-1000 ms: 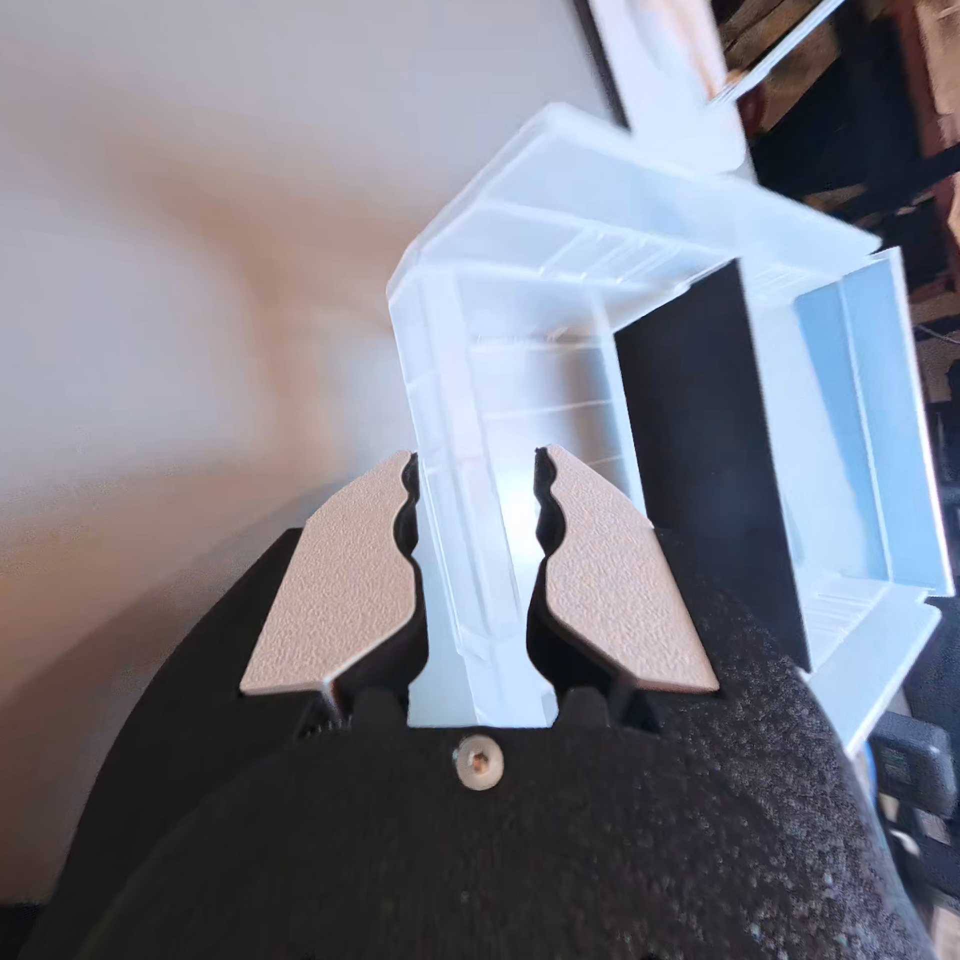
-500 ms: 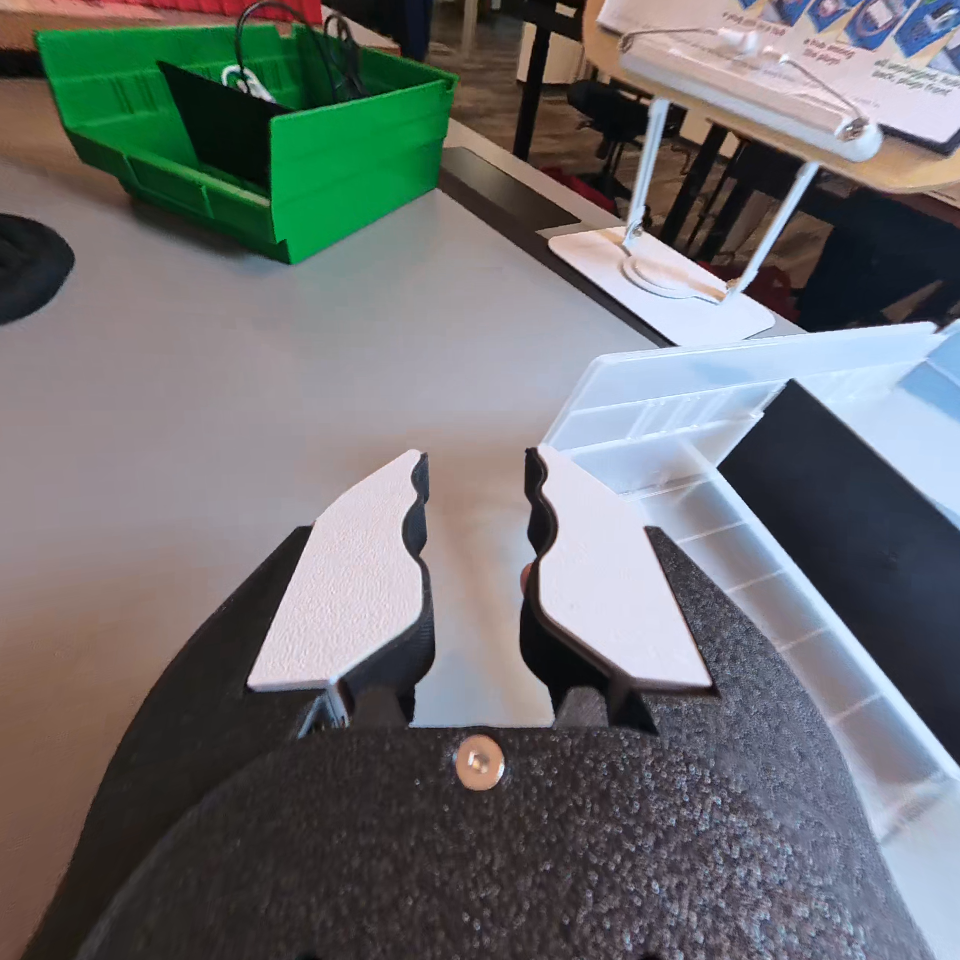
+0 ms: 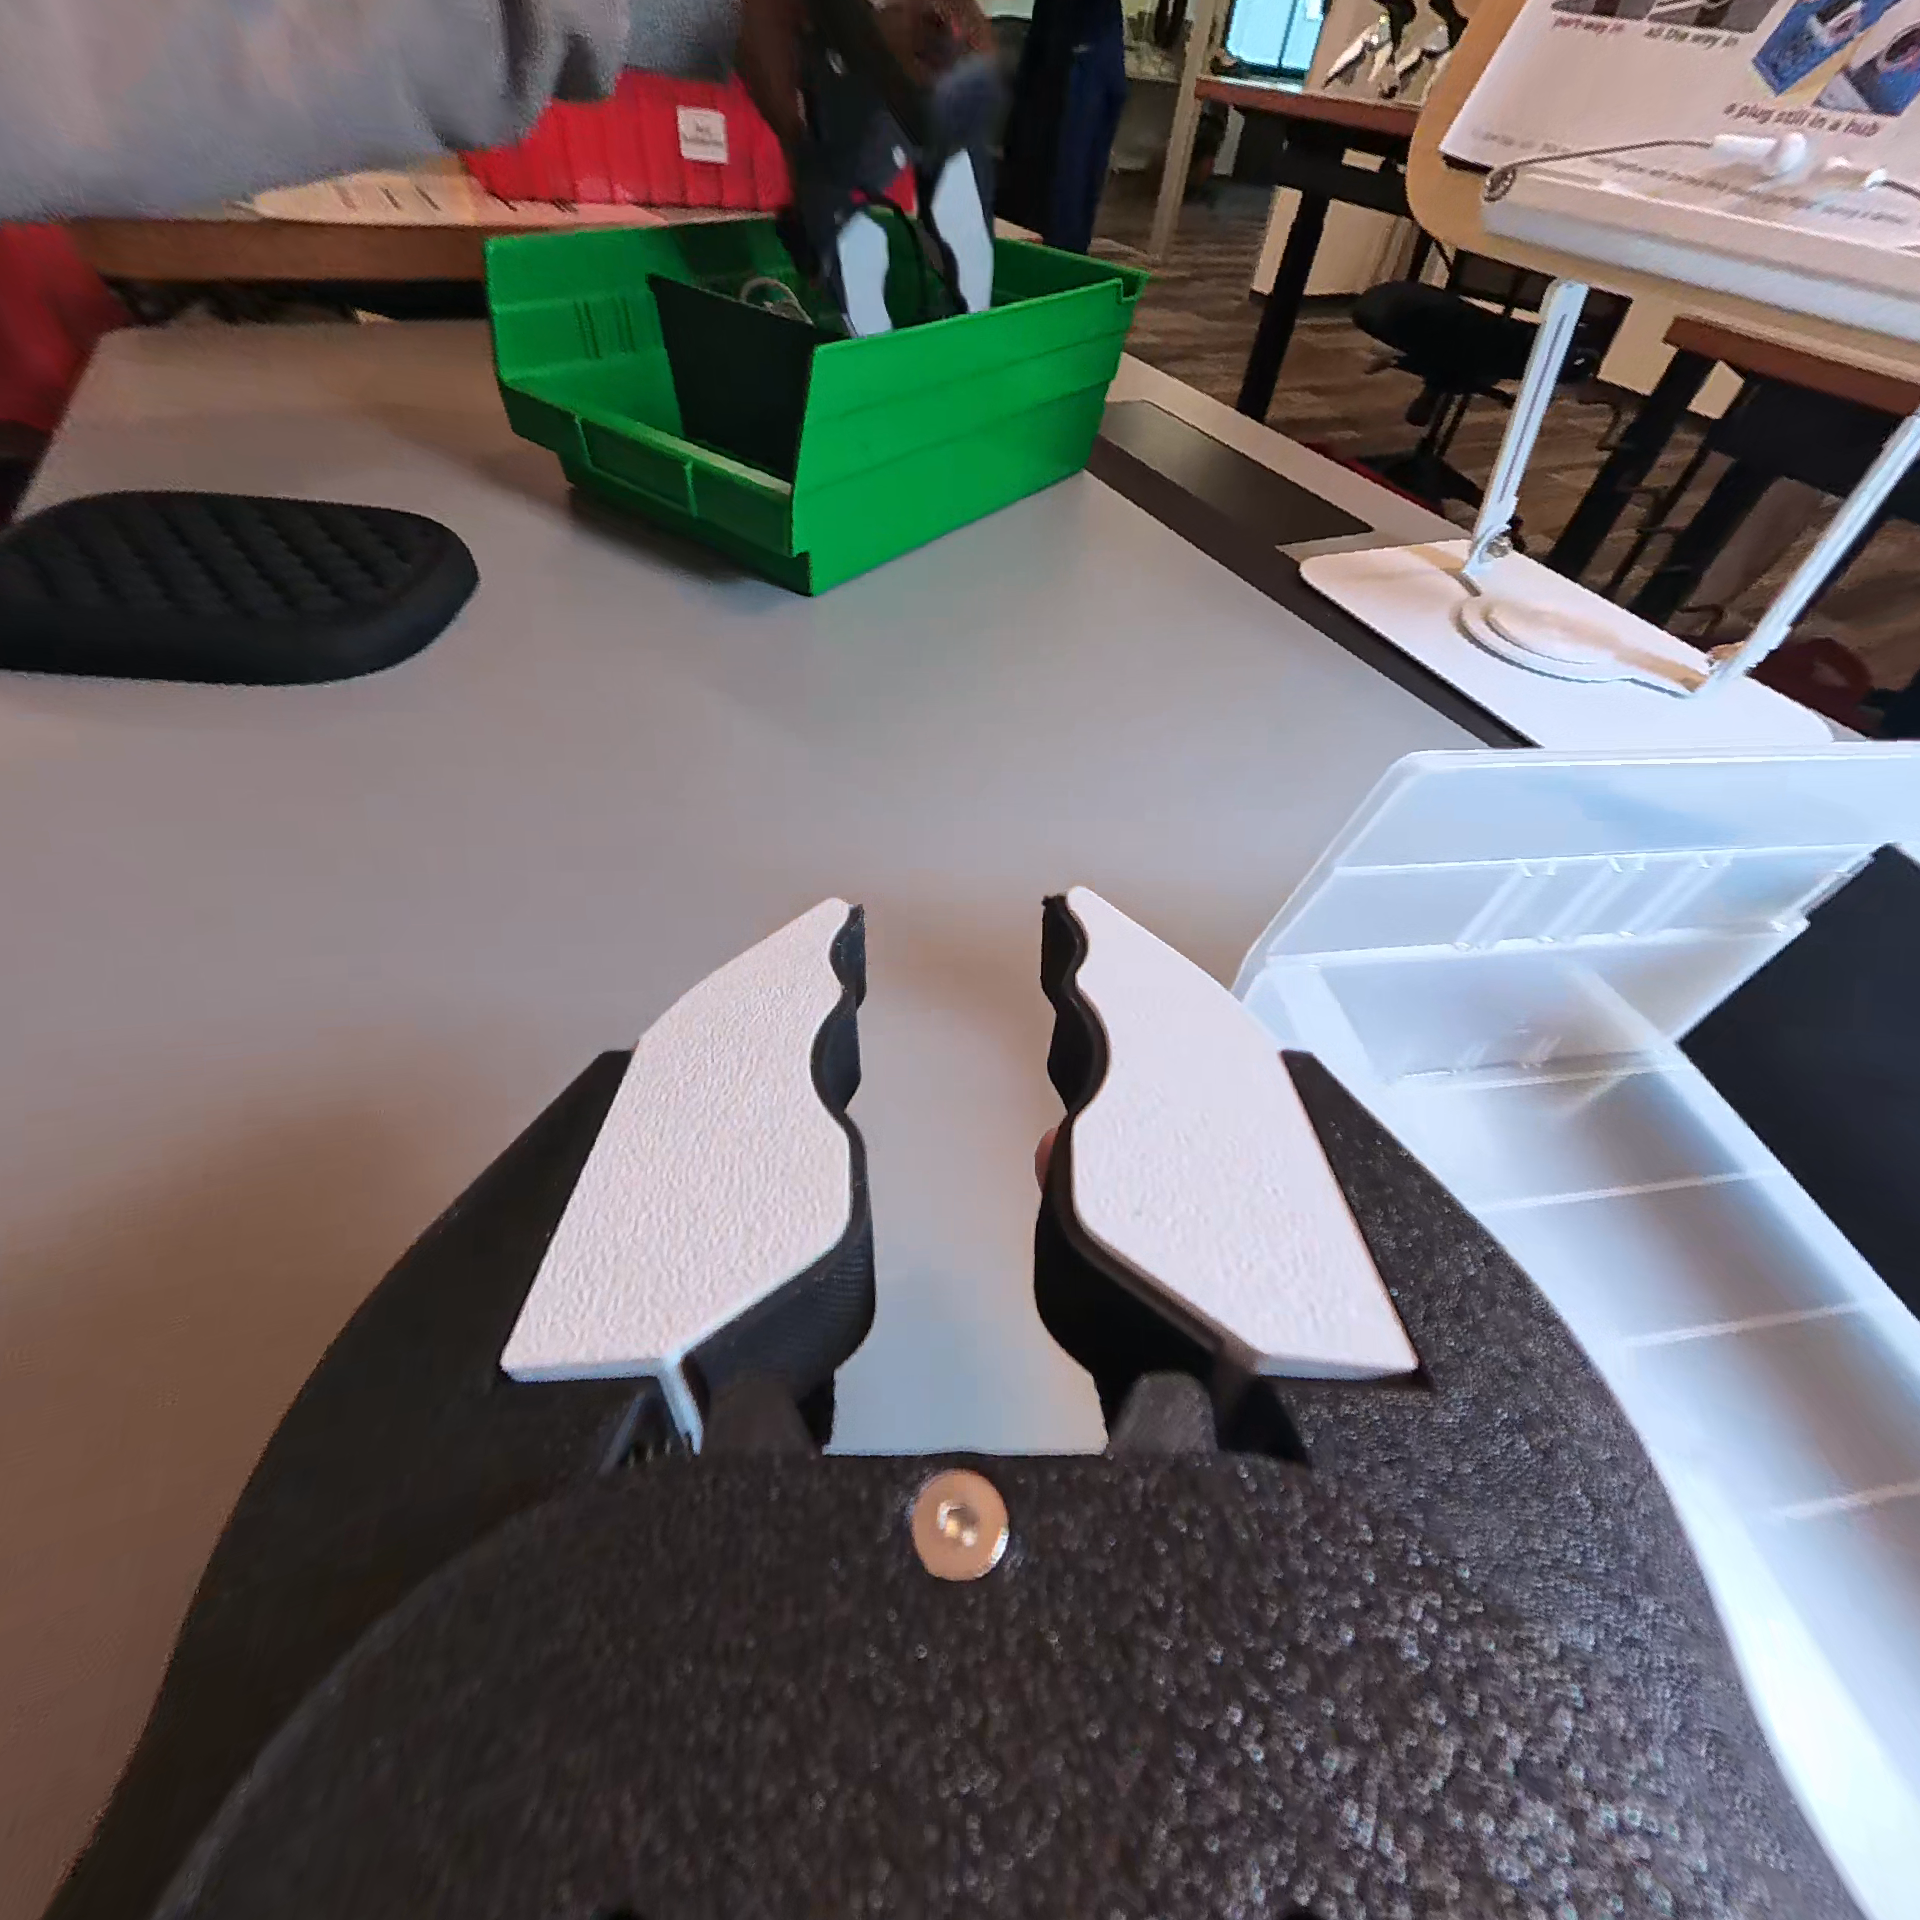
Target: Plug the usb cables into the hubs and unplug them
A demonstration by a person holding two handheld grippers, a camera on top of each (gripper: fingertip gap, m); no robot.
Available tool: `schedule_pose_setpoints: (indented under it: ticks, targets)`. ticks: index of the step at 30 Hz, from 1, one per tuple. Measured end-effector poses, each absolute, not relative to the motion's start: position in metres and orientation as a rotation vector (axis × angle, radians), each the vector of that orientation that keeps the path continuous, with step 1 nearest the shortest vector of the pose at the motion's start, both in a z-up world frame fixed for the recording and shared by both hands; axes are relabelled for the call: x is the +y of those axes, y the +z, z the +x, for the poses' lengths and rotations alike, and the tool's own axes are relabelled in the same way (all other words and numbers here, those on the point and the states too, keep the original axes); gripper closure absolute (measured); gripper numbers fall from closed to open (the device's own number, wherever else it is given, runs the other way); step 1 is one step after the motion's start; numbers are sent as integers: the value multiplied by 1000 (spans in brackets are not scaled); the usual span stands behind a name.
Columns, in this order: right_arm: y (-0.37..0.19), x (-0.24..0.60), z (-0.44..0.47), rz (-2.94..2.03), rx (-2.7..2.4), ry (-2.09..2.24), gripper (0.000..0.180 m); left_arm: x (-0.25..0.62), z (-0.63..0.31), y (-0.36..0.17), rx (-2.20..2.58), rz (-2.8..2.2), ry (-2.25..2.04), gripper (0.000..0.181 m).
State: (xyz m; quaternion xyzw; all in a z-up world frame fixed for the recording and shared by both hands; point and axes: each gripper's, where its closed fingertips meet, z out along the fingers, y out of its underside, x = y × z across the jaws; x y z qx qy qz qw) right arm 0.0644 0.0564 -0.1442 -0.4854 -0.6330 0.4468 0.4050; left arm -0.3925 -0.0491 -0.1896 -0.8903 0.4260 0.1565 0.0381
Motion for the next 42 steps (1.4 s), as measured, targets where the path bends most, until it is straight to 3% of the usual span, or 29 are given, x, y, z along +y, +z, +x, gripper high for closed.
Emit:
schedule_pose_setpoints:
  ticks: [4,16,20,25,30,33,37,42]
  targets:
    - [-143,55,66,-1240,-1581,1195,147,-50,-391,-208,1374,-2862,342,120]
    - [-141,49,70,-1246,-1589,1270,147,-52,-397,-211,1300,-2947,284,122]
    - [-143,45,73,-1236,-1604,1258,147,-48,-390,-179,1121,-2850,264,123]
    - [-136,38,74,-1192,-1612,1255,147,-41,-369,-92,869,-2557,247,124]
    - [-131,30,70,-1163,-1597,1247,147,-39,-297,4,798,-2114,151,124]
    - [-122,29,60,-1147,-1576,1177,142,-43,-227,34,833,-1896,41,125]
    - [-91,11,39,-1058,-1579,1068,128,-37,-125,32,830,-1736,-67,124]
    - [-72,-10,14,-915,-1629,880,102,-33,-1,-23,884,-1688,-373,125]
